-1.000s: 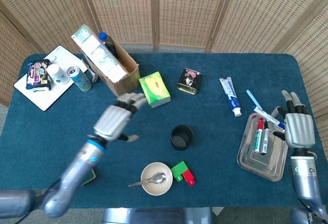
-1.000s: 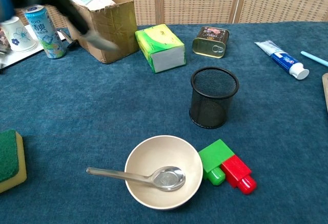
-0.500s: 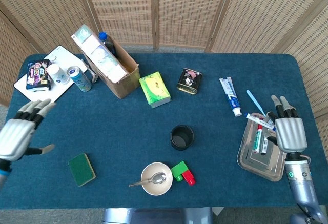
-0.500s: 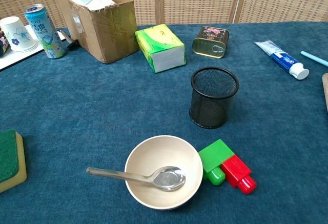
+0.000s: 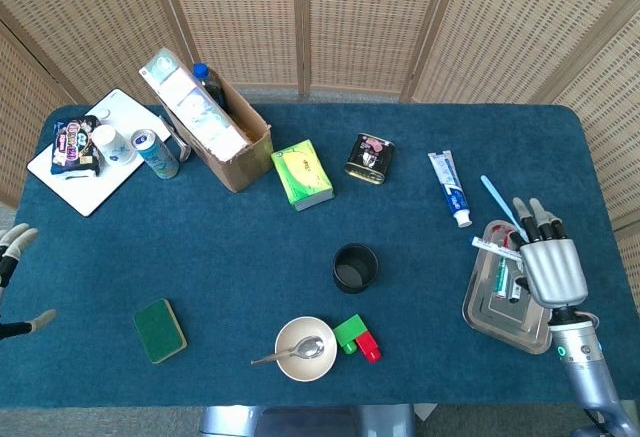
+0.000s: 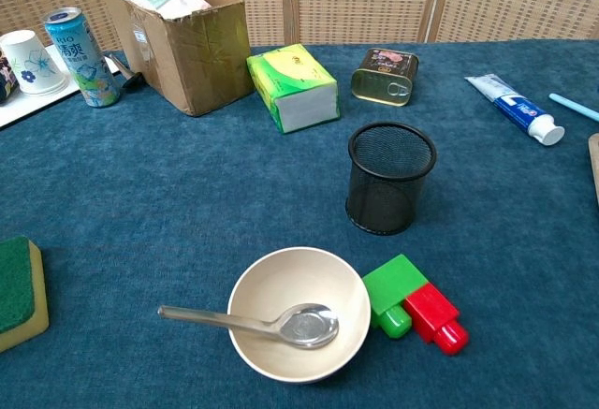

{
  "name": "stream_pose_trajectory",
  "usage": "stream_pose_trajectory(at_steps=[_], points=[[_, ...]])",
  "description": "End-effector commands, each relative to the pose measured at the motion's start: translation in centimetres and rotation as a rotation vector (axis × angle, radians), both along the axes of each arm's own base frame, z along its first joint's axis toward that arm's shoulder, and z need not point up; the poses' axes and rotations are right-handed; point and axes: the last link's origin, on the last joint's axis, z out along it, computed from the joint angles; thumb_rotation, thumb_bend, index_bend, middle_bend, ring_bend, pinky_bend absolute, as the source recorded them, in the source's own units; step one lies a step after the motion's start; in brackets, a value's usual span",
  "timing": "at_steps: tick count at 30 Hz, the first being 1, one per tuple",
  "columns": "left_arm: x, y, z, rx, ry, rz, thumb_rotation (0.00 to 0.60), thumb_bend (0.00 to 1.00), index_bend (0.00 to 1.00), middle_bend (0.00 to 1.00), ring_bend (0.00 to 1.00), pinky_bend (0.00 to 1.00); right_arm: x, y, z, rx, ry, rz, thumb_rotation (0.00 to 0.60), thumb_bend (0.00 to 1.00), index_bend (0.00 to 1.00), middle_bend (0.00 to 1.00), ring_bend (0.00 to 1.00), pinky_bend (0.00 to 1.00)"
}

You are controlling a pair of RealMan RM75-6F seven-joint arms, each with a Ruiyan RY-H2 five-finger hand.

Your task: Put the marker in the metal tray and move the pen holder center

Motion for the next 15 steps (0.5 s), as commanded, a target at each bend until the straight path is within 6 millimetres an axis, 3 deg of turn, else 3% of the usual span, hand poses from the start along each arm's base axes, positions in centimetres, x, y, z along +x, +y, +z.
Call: stream_pose_trajectory(at_steps=[1,9,15], points=[[-0.6,-0.1,-0.4,-0.012,-0.021,0.016,0.600,0.15,0.06,0.00,0.00,0.00,0.3,0.4,-0.8,0.037,0.062,0.028,0.600,0.42,0.60,0.05,0.08,0.26],[-0.9,-0.1,-0.4,-0.017,-0.041,0.006,0.600,0.15,0.06,0.00,0.00,0.00,2.4,0.9,-1.9,0.073,0.142,0.110,0.600,0.43,0.60,0.05,0.08,0.28],[-1.0,0.0,-0.4,-0.027,-0.053,0.000,0.600,0.15,0.06,0.00,0.00,0.00,6.4,1.0,-2.8,0.090,0.172,0.201,0.600,0.43,0.60,0.06,0.09,0.29]])
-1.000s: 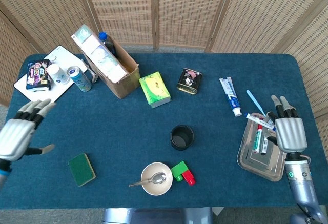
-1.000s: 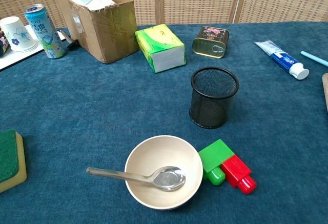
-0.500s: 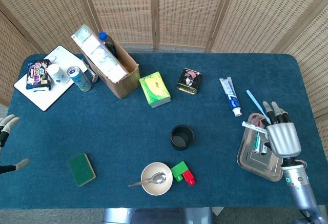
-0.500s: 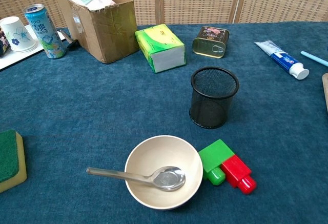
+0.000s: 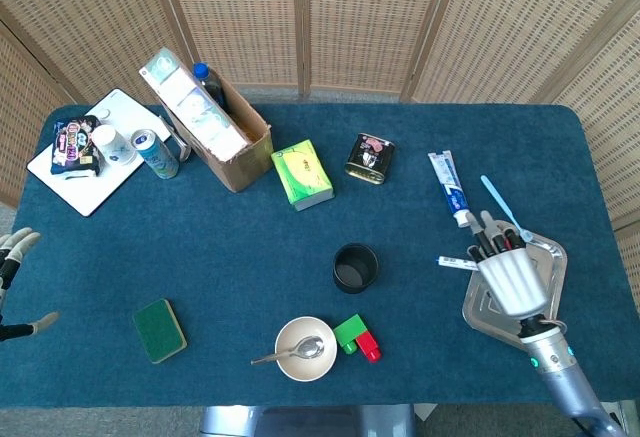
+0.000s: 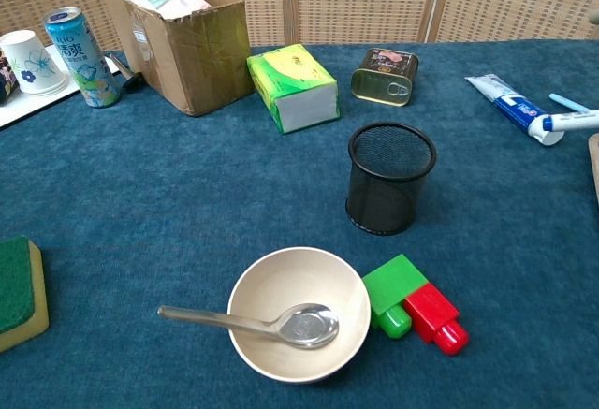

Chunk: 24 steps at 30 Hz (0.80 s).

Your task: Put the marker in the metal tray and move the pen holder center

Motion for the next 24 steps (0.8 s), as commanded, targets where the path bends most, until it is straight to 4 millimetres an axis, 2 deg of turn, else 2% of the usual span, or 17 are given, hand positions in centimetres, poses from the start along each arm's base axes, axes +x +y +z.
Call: stream_pose_trajectory(at_steps=[1,12,15,24], points=[[0.0,0.0,0.0,-0.004,-0.004,-0.004,0.600,0.15,0.06,0.00,0.00,0.00,2.8,0.0,-0.7,0.020,0.020,0.062,0.600,0.43,0.60,0.06,0.09,0.29],[-0.3,0.2,0.2,-0.003,-0.014,-0.002,0.600,0.15,0.05,0.00,0.00,0.00,8.1,-0.8,-3.0,0.058,0.043,0.158,0.600,0.43,0.61,0.07,0.10,0.30],[-0.3,0.3,0.3,-0.007,-0.026,-0.002,0.600,0.15,0.05,0.00,0.00,0.00,9.8,-1.4,-4.6,0.067,0.088,0.197,0.600,0.43,0.61,0.07,0.10,0.31],[-0.6,0.6,0.6,-0.006,-0.040,0.006,0.600,0.15,0.05,0.00,0.00,0.00,11.0,-1.9,-6.4,0.039,0.166,0.245,0.600,0.44,0.61,0.06,0.11,0.31]])
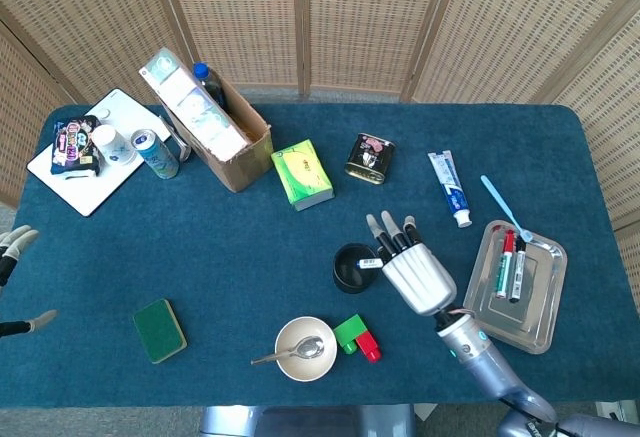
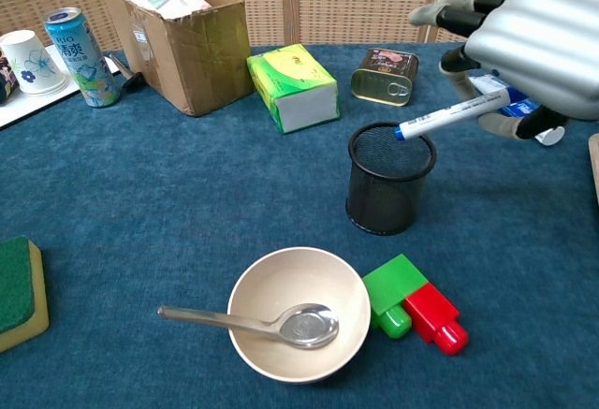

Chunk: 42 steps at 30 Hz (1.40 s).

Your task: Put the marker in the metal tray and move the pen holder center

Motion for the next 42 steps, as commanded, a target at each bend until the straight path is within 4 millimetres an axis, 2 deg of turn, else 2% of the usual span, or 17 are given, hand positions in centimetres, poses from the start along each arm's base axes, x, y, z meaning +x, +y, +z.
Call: stream_pose_trajectory(at_steps=[1,16,22,25,29,34,39,42], points=[[0.0,0.0,0.1,0.003,-0.002,-0.003,0.600,0.15,0.05,0.00,0.00,0.00,0.5,-0.2,-0.5,-0.008,0.028,0.026,0.600,0.44,0.61,0.06,0.11,0.32],[0.0,-0.2,0.4,0.007,-0.014,-0.003,0.600,0.15,0.05,0.00,0.00,0.00,0.3,0.2,-1.3,-0.094,0.197,0.117,0.600,0.44,0.56,0.05,0.11,0.32],[0.0,-0.2,0.5,0.003,-0.018,-0.006,0.600,0.15,0.05,0.00,0.00,0.00,0.3,1.0,-1.9,-0.107,0.240,0.133,0.600,0.45,0.49,0.03,0.11,0.32],[0.0,-0.2,0.5,0.004,-0.019,-0.006,0.600,0.15,0.05,0.00,0.00,0.00,0.4,1.1,-2.1,-0.114,0.256,0.142,0.600,0.45,0.42,0.03,0.11,0.32],[0.0,-0.2,0.5,0.004,-0.020,-0.006,0.600,0.15,0.05,0.00,0.00,0.00,0.5,1.2,-2.2,-0.116,0.277,0.141,0.600,0.47,0.23,0.01,0.11,0.32],[-0.1,-0.2,0.6,0.005,-0.022,-0.005,0.600,0.15,0.05,0.00,0.00,0.00,0.6,1.4,-1.8,-0.132,0.279,0.126,0.600,0.47,0.08,0.00,0.08,0.32],[-0.1,-0.2,0.6,0.005,-0.024,-0.005,0.600,0.15,0.05,0.00,0.00,0.00,1.1,1.9,-0.7,-0.169,0.263,0.114,0.600,0.47,0.06,0.00,0.07,0.32],[-0.2,-0.2,0.7,0.005,-0.026,-0.003,0.600,0.15,0.05,0.00,0.00,0.00,1.1,2.0,0.6,-0.196,0.220,0.123,0.600,0.46,0.06,0.00,0.07,0.32]])
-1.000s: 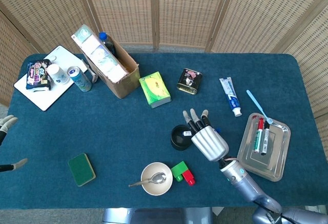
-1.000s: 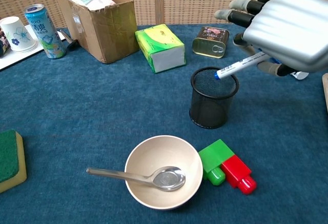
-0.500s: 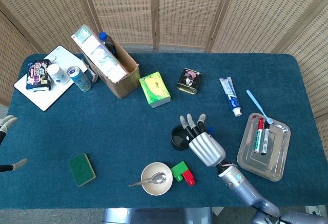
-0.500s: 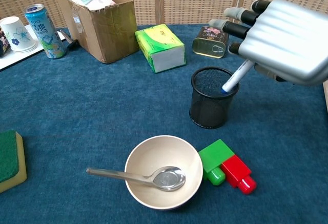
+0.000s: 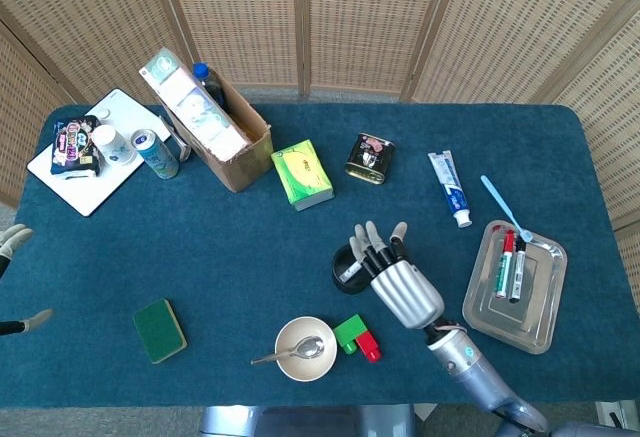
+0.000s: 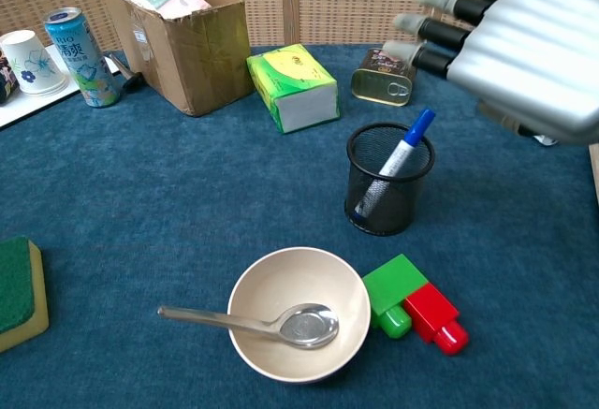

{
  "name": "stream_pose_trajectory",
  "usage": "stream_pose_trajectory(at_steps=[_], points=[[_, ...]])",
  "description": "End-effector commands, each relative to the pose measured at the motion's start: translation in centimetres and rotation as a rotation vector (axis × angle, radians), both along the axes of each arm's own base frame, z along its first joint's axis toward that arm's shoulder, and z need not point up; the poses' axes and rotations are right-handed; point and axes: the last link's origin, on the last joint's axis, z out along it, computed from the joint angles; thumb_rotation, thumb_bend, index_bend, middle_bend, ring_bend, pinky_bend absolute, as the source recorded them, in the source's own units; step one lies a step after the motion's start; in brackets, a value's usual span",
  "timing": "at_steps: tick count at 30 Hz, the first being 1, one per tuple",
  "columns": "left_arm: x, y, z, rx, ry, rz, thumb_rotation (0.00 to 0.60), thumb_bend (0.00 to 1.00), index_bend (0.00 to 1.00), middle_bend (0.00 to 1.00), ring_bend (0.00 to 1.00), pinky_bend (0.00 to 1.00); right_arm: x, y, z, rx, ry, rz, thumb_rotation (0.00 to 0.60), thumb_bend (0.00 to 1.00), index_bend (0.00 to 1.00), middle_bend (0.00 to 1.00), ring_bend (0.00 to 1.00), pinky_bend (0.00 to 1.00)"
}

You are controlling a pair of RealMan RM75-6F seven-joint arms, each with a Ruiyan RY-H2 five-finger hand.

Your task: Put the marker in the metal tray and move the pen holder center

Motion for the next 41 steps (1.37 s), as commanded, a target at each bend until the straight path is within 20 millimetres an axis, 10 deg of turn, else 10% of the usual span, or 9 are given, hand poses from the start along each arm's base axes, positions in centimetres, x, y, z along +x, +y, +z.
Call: stream_pose_trajectory(at_steps=[1,10,23,41], points=[[-0.1,0.0,0.1,0.001,-0.002,0.002,0.600,0.15,0.05,0.00,0.00,0.00,-0.3,0.0,1.5,-0.022,-0.049,0.019,0.600,0.45,0.06,0.00,0.07,0.32],[0.2,-0.4,0.0,-0.004,0.020,-0.011,0.600,0.15,0.05,0.00,0.00,0.00,-8.9,-2.6,9.1,0.072,-0.538,0.034,0.600,0.28,0.10,0.02,0.06,0.31],[0.8,-1.9,-0.6,0.002,0.053,-0.009,0.600,0.15,0.05,0.00,0.00,0.00,-19.2,0.4,11.9,0.153,-0.883,-0.220,0.600,0.15,0.10,0.05,0.06,0.35],[-0.5,-3.8,-2.5,-0.054,0.093,0.003,0.600,0.15,0.05,0.00,0.00,0.00,-22.8,6.5,13.2,0.062,-0.896,-0.596,0.600,0.00,0.07,0.00,0.00,0.14]])
